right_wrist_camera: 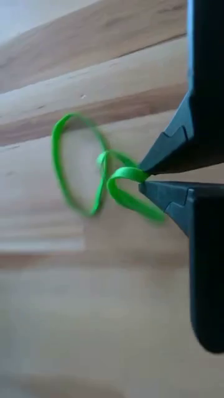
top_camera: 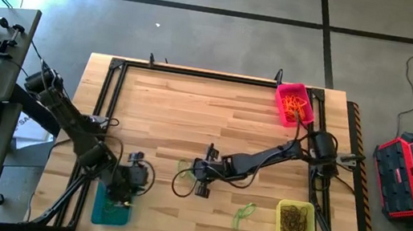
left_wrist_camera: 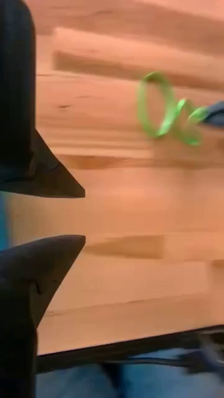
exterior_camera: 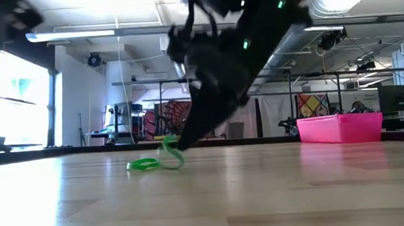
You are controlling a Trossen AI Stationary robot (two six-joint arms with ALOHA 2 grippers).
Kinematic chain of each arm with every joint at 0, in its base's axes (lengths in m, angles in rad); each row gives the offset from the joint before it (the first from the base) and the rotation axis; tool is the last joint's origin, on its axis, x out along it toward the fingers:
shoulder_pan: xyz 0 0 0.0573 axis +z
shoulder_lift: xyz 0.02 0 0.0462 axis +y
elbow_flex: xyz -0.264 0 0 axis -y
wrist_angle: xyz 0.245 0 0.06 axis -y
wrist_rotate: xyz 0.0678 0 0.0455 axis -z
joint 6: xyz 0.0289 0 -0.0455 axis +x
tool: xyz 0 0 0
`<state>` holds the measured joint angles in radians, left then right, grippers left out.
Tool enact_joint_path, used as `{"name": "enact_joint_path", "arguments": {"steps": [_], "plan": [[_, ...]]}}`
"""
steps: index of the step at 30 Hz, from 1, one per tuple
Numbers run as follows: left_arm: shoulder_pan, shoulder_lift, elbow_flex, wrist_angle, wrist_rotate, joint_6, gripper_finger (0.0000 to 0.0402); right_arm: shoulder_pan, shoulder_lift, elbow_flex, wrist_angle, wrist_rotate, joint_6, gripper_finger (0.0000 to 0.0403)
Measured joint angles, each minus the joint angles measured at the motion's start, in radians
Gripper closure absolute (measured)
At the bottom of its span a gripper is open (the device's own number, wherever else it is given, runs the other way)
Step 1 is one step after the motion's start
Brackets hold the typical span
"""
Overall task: Sort rubber bands into baskets
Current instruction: Put the green rubber band into the blue bin
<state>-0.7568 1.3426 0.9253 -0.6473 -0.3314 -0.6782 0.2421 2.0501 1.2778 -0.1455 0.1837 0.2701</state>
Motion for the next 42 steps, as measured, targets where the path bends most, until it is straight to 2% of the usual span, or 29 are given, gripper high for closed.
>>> {"name": "enact_joint_path", "arguments": {"steps": [7, 13, 18, 23, 29, 33, 37, 42], "plan": [[0.116, 0.003, 0.0, 0.15, -0.027, 0.127, 0.0286, 0.057, -0.066, 0.0, -0.004, 0.146, -0.016, 0.0401], [0.186, 0.06, 0.0, 0.229, -0.037, 0.215, 0.0232, 0.114, -0.094, 0.007, 0.022, 0.286, -0.081, 0.0401], [0.241, 0.112, 0.0, 0.33, -0.04, 0.264, 0.0183, 0.144, -0.095, 0.025, 0.088, 0.346, -0.165, 0.0402], [0.292, 0.134, 0.0, 0.376, -0.066, 0.255, 0.0155, 0.159, -0.095, 0.025, 0.135, 0.375, -0.208, 0.0403], [0.328, 0.134, 0.0, 0.38, -0.09, 0.269, 0.0149, 0.175, -0.095, 0.025, 0.166, 0.394, -0.239, 0.0403], [0.34, 0.153, 0.0, 0.415, -0.021, 0.33, 0.0149, 0.187, -0.095, 0.025, 0.187, 0.398, -0.273, 0.0403], [0.34, 0.189, 0.0, 0.417, -0.008, 0.386, 0.015, 0.186, -0.095, 0.025, 0.205, 0.419, -0.278, 0.0403], [0.34, 0.219, 0.0, 0.392, 0.044, 0.394, 0.0178, 0.186, -0.095, 0.025, 0.205, 0.418, -0.279, 0.0403]]}}
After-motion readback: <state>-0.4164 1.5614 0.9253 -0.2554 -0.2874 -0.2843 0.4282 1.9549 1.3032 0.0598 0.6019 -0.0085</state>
